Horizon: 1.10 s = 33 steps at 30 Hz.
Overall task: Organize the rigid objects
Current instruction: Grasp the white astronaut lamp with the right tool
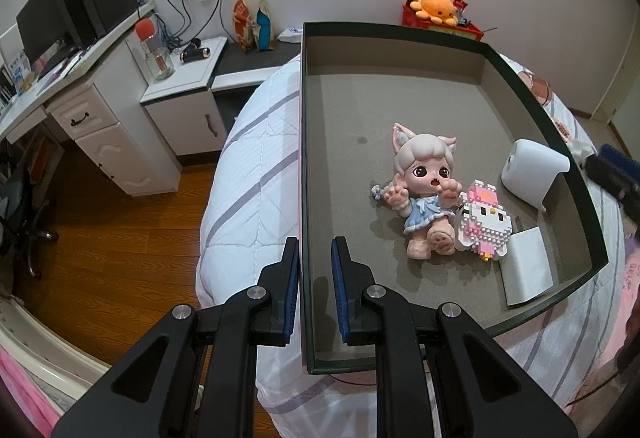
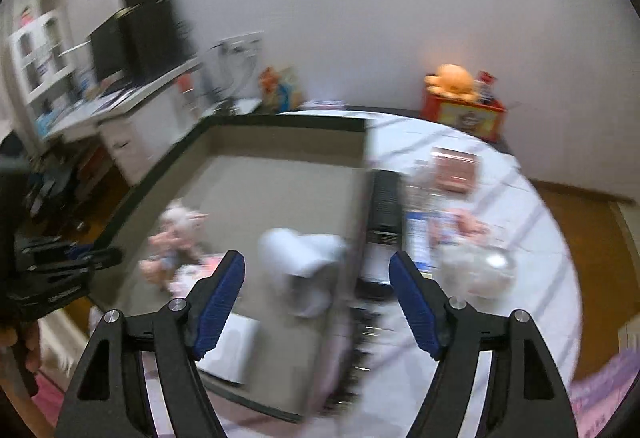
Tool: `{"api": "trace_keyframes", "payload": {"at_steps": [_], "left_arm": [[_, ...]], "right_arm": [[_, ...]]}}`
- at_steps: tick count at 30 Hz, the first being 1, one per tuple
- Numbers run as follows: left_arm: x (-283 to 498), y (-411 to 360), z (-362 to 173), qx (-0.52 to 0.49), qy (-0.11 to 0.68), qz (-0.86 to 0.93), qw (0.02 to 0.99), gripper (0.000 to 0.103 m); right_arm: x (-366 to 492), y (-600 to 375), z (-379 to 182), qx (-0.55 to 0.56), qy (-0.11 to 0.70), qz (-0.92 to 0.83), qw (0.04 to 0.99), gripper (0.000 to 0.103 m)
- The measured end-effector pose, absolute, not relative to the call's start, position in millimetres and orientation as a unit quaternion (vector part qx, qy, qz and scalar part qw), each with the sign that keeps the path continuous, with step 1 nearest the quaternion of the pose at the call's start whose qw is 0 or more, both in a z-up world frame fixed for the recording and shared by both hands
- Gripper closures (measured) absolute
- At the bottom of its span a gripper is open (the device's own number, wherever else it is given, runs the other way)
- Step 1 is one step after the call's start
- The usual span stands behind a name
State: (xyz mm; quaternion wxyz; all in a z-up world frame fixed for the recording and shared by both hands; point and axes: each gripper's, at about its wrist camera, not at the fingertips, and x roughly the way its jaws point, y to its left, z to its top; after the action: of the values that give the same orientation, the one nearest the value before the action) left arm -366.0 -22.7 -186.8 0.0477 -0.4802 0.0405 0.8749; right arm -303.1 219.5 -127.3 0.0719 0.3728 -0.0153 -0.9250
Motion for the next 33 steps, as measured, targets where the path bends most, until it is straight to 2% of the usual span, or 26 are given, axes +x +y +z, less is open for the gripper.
{"api": "trace_keyframes", "payload": {"at_steps": [6,11,24,33], "left_arm": [[-367,-22,-187,-0.48,0.043,0.875,0.045,0.088],[-367,-22,-187,-0.481,0.043,0.875,0.042,0.088],[-369,-20,-188,-0.483,0.046,0.873,0.041,0.088],[-369,-22,-188,-0.482,0.043,0.874,0.043,0.088]], "right_arm": [[-305,269,-137,0.378,-0.03,-0.925,-0.016,0.027],[-318,299,-155,0.391,-0.049,-0.918,-0.041,0.027],[-352,313,-189,0.411,-0.044,-0.909,-0.046,0.027],[-330,303,-166,0.382,-0.048,-0.922,-0.026,0.029]]}}
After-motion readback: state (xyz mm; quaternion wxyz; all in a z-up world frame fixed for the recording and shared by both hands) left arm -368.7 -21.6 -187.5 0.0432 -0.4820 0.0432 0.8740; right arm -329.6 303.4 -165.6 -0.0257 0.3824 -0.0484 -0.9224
